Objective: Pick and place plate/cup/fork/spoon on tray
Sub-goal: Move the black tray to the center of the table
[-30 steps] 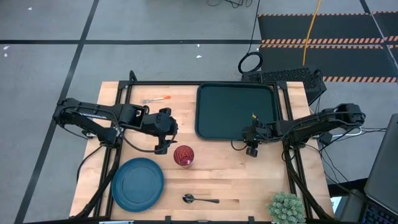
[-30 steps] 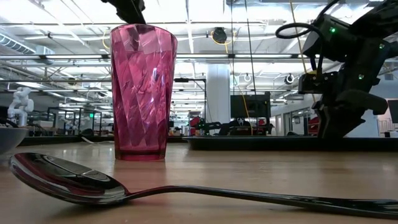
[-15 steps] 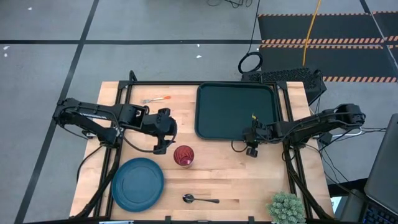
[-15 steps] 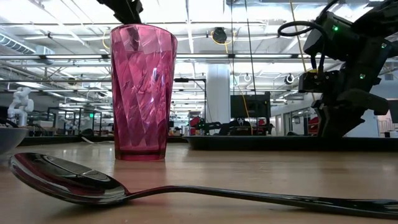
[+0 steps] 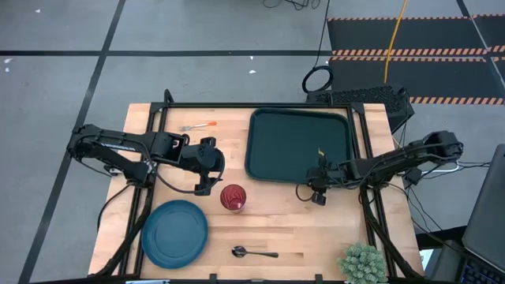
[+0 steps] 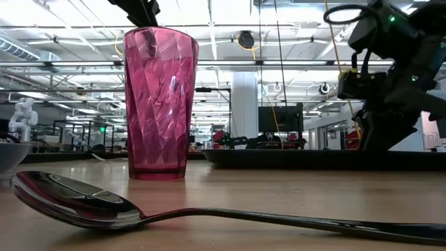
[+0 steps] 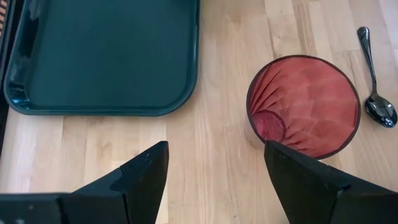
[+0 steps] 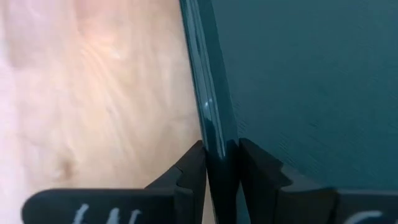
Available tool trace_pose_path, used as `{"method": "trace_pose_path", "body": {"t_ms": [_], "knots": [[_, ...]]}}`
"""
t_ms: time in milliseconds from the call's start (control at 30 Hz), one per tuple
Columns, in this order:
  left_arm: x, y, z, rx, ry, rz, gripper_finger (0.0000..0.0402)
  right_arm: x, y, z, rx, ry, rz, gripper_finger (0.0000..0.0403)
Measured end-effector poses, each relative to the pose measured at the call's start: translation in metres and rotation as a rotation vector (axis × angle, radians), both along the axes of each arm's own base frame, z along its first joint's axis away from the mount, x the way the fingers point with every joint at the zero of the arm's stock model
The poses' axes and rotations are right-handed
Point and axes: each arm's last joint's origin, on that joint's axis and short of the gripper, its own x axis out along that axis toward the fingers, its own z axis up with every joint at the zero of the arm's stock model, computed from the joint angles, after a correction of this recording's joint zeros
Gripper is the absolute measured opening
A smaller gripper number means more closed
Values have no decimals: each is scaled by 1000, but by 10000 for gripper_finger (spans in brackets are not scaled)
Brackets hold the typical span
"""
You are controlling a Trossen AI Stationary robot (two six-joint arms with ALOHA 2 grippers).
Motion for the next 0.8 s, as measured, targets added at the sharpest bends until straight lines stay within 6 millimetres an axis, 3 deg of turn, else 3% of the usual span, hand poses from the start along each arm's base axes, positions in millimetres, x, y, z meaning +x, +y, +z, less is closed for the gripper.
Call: {"method": "trace_pose_path", "body": {"t_ms": [467, 800], "knots": [[0, 0, 0, 4, 1, -4, 269, -3, 23, 1, 62, -22, 42, 68], [0, 5, 0, 107, -1, -23, 269, -7, 42, 2, 170, -25, 60, 69]]}}
